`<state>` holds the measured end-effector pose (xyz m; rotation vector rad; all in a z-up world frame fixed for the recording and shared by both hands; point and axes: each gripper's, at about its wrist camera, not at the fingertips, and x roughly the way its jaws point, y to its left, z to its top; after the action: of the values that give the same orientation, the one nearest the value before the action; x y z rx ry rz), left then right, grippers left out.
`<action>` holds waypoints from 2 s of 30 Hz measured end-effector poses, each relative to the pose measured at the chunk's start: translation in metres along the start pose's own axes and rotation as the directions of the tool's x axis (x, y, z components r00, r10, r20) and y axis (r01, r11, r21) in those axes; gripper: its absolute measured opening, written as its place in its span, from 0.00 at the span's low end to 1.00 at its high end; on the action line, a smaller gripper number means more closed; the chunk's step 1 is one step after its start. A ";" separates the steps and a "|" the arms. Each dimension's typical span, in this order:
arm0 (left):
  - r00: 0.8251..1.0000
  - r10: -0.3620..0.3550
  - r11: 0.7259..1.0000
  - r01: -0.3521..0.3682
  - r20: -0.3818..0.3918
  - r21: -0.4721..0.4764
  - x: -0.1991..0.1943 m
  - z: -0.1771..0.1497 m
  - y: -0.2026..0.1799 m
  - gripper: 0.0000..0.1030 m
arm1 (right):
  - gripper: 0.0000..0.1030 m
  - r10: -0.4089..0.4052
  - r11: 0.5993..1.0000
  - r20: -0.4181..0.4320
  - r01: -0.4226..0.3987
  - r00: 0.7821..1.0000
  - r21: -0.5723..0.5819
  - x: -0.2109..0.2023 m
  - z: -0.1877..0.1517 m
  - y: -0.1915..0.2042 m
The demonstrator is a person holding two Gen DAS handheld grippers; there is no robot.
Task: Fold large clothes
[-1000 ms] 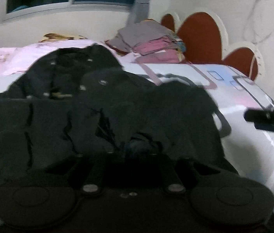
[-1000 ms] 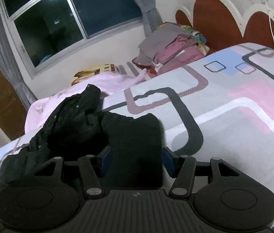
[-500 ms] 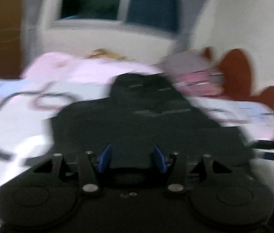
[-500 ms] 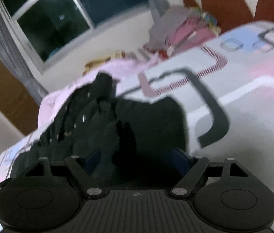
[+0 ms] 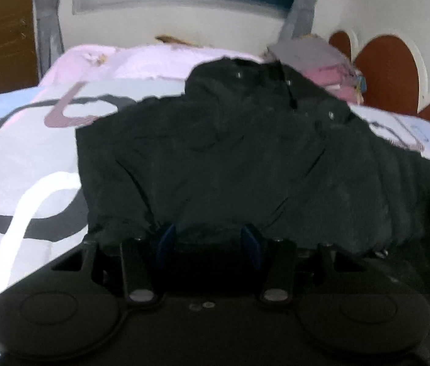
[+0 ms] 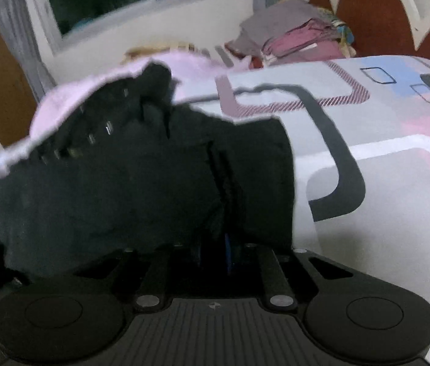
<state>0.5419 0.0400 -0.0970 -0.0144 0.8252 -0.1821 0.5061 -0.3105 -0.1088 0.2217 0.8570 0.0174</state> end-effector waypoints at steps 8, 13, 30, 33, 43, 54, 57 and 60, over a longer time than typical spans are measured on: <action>0.991 0.002 0.999 -0.008 0.136 0.045 -0.020 0.053 0.014 0.70 | 0.42 -0.002 0.993 0.220 0.028 0.975 -0.116 -0.028 0.030 0.052; 0.999 -0.001 0.990 -0.003 0.034 0.142 0.039 0.059 -0.013 0.85 | 0.42 0.110 0.969 0.029 -0.101 0.993 -0.226 0.064 0.033 0.120; 0.986 -0.150 0.980 0.137 0.079 0.146 0.000 0.030 0.007 0.78 | 0.53 0.066 0.963 0.053 -0.049 0.996 -0.266 0.030 0.011 0.097; 0.993 -0.111 0.982 0.106 0.025 0.153 0.006 0.014 0.011 0.81 | 0.53 0.005 0.955 0.042 0.008 0.999 -0.296 0.026 -0.008 0.080; 0.996 -0.068 0.988 0.075 -0.056 0.135 0.023 0.012 0.017 0.75 | 0.53 -0.005 0.955 -0.041 -0.008 0.999 -0.298 0.052 -0.011 0.068; 0.998 0.035 0.988 -0.027 -0.046 0.154 0.037 0.101 0.039 0.66 | 0.53 0.068 0.965 0.065 -0.049 0.996 -0.260 0.060 0.094 0.061; 0.998 0.039 0.987 -0.045 0.041 0.156 0.032 0.141 0.046 0.90 | 0.53 0.120 0.973 0.096 -0.098 0.988 -0.209 0.069 0.138 0.053; 0.996 0.017 0.995 -0.026 0.085 0.100 0.048 0.180 0.046 0.97 | 0.53 0.156 0.981 0.101 -0.143 0.983 -0.128 0.095 0.179 0.047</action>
<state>0.7129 0.0672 -0.0136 0.0809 0.7309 -0.2013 0.7062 -0.2885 -0.0570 0.1720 0.7252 0.1955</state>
